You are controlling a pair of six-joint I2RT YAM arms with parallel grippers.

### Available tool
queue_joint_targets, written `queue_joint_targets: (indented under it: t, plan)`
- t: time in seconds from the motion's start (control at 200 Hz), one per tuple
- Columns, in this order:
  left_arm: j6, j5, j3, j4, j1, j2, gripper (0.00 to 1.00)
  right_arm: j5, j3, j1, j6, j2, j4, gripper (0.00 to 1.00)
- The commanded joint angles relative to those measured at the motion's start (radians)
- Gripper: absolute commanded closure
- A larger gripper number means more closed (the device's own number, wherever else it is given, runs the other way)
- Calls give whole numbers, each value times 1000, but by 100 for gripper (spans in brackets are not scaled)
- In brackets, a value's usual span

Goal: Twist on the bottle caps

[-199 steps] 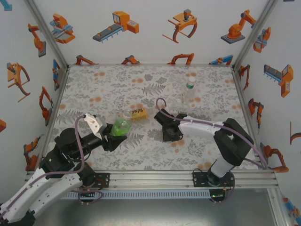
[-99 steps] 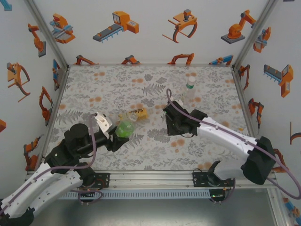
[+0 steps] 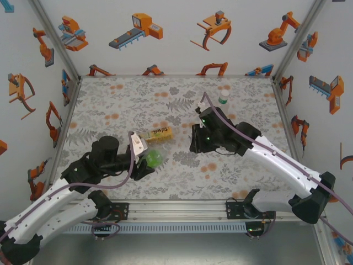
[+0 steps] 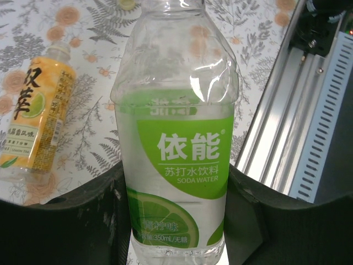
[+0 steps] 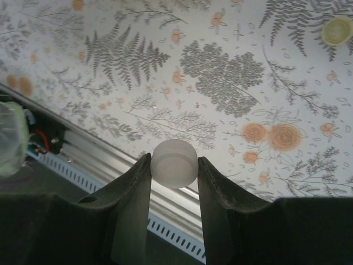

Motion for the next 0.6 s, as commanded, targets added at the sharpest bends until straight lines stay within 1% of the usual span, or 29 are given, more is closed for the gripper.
queue_joint_targets:
  t: [0.0, 0.275, 0.36, 0.596]
  plan:
    - [62, 74, 46, -33, 4, 21, 100, -99, 46, -6, 28, -26, -16, 74]
    - [91, 175, 61, -5, 4, 32, 100, -227, 64, -8, 123, -88, 45, 74]
    - [92, 199, 71, 1, 4, 33, 100, -250, 66, -8, 148, -118, 69, 74]
    - [87, 264, 110, 32, 4, 57, 100, -363, 65, -8, 175, -159, 168, 75]
